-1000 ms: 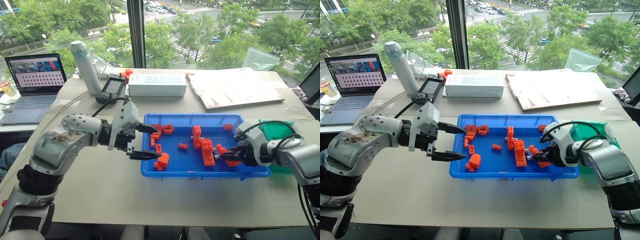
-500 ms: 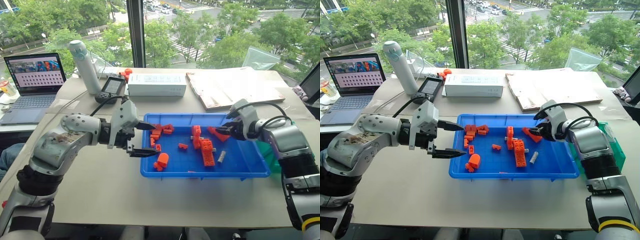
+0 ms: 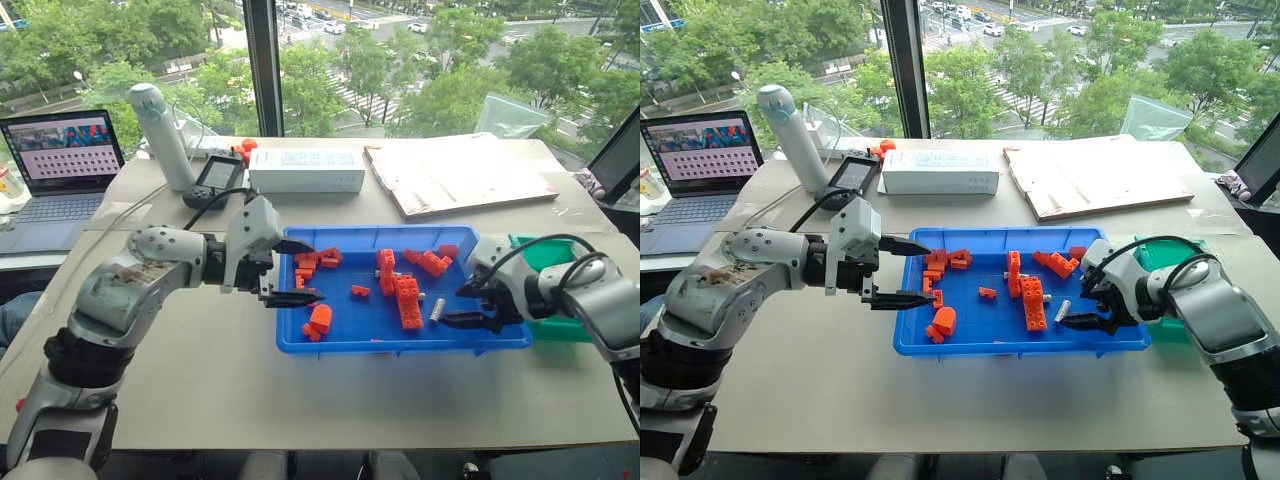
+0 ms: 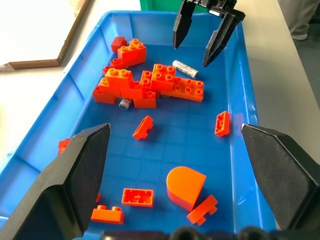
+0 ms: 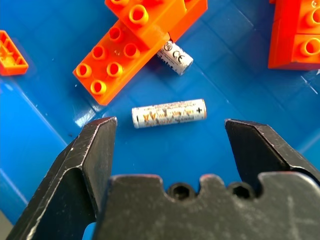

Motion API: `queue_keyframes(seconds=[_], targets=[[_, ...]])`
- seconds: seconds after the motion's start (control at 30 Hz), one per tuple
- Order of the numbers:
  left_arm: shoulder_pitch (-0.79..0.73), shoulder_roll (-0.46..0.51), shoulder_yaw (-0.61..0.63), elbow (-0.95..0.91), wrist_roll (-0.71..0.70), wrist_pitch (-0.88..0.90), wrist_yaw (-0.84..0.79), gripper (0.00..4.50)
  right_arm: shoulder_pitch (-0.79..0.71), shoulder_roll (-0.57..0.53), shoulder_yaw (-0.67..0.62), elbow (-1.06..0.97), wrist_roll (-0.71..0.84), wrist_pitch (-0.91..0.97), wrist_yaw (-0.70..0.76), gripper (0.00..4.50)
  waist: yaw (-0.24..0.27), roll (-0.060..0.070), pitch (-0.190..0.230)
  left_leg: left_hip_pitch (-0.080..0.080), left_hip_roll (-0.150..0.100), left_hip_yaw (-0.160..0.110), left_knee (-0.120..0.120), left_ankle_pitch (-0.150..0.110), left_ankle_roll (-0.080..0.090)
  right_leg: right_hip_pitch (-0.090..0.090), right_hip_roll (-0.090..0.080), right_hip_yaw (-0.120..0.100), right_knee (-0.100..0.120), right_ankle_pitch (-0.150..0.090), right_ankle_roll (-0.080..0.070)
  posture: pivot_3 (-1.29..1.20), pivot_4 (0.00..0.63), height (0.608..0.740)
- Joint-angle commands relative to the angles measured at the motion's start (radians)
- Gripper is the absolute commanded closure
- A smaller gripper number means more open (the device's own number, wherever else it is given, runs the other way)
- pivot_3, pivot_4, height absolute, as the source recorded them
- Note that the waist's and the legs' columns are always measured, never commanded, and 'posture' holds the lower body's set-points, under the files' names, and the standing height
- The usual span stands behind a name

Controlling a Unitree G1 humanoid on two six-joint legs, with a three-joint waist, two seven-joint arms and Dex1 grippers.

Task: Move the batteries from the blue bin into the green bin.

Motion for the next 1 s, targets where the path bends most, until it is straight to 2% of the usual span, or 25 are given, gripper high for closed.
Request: queue_keyframes(seconds=[0.03, 0.1, 0.2, 0.27, 0.3, 0.5, 0.6, 0.7, 0.83, 1.0], targets=[[-0.013, 0.021, 0.029, -0.023, 0.001, -0.003, 0.000, 0.00, -0.006, -0.009, 0.013, 0.032, -0.028, -0.033, 0.026, 0.49, 0.001, 0.000, 0.000, 0.000, 0.000, 0.000, 0.000, 0.000, 0.000, 0.000, 0.000, 0.000, 0.000, 0.000, 0.000, 0.00, 0.150, 0.740], [-0.016, 0.024, 0.028, -0.018, 0.000, -0.005, 0.000, 0.00, -0.006, -0.007, 0.011, 0.046, -0.032, -0.039, 0.036, 0.49, 0.002, 0.000, 0.000, 0.000, 0.001, 0.000, 0.000, 0.000, 0.000, 0.000, 0.001, 0.000, 0.000, 0.000, 0.000, 0.00, 0.150, 0.740], [-0.020, 0.024, 0.026, -0.012, 0.002, -0.009, 0.000, 0.00, -0.014, 0.007, -0.012, 0.078, -0.033, -0.049, 0.024, 1.18, 0.003, -0.001, 0.000, 0.000, 0.001, 0.000, 0.000, 0.000, 0.000, 0.000, 0.001, 0.000, 0.000, 0.000, 0.000, 0.00, 0.150, 0.740], [-0.026, 0.018, 0.023, -0.006, 0.001, -0.011, -0.001, 0.00, -0.020, 0.000, -0.039, 0.089, -0.026, -0.067, 0.027, 1.86, 0.004, -0.001, 0.000, 0.000, 0.001, 0.000, 0.001, 0.000, -0.001, 0.000, 0.001, 0.000, 0.000, 0.000, 0.000, 0.00, 0.150, 0.740], [-0.029, 0.014, 0.021, -0.004, -0.001, -0.011, -0.003, 0.00, -0.026, -0.014, -0.069, 0.089, -0.015, -0.071, 0.031, 1.98, 0.005, -0.001, 0.000, 0.000, 0.001, 0.000, 0.001, 0.000, -0.001, 0.000, 0.001, 0.000, 0.000, 0.001, 0.000, 0.00, 0.150, 0.740], [-0.043, -0.011, 0.020, 0.002, -0.022, -0.007, -0.011, 0.00, -0.096, -0.091, -0.234, 0.107, 0.041, -0.060, 0.046, 1.98, 0.005, -0.001, 0.000, 0.000, 0.001, 0.001, 0.000, 0.000, 0.000, 0.000, 0.001, 0.003, 0.000, 0.001, 0.001, 0.00, 0.150, 0.740], [-0.050, -0.029, 0.014, 0.005, -0.025, -0.006, -0.014, 0.00, -0.195, -0.137, -0.328, 0.222, 0.041, -0.073, 0.001, 1.98, 0.004, -0.001, 0.000, 0.000, 0.001, 0.002, 0.000, 0.000, 0.000, -0.002, 0.002, 0.006, 0.000, 0.001, 0.001, 0.00, 0.150, 0.740], [-0.058, -0.051, 0.007, 0.016, -0.016, -0.014, -0.010, 0.00, -0.209, -0.214, -0.311, 0.373, -0.046, -0.180, -0.018, 1.98, 0.010, -0.001, 0.000, 0.000, 0.002, 0.004, -0.001, 0.000, 0.000, -0.001, 0.003, 0.005, -0.001, 0.001, 0.001, 0.00, 0.150, 0.740], [-0.046, -0.051, -0.024, 0.025, 0.029, -0.044, -0.015, 0.00, -0.223, -0.211, -0.294, 0.509, -0.074, -0.223, -0.021, 1.98, 0.003, -0.002, 0.000, 0.000, 0.004, 0.006, -0.001, -0.004, -0.005, 0.000, 0.005, 0.007, -0.007, 0.004, 0.000, 0.00, 0.150, 0.740], [-0.036, -0.061, 0.007, 0.008, -0.006, -0.020, -0.008, 0.00, -0.225, -0.212, -0.239, 0.572, -0.143, -0.266, -0.026, 1.98, -0.010, -0.001, 0.000, 0.000, 0.004, 0.008, -0.001, 0.000, 0.002, -0.003, 0.006, 0.014, -0.005, 0.005, 0.001, 0.00, 0.150, 0.740]])
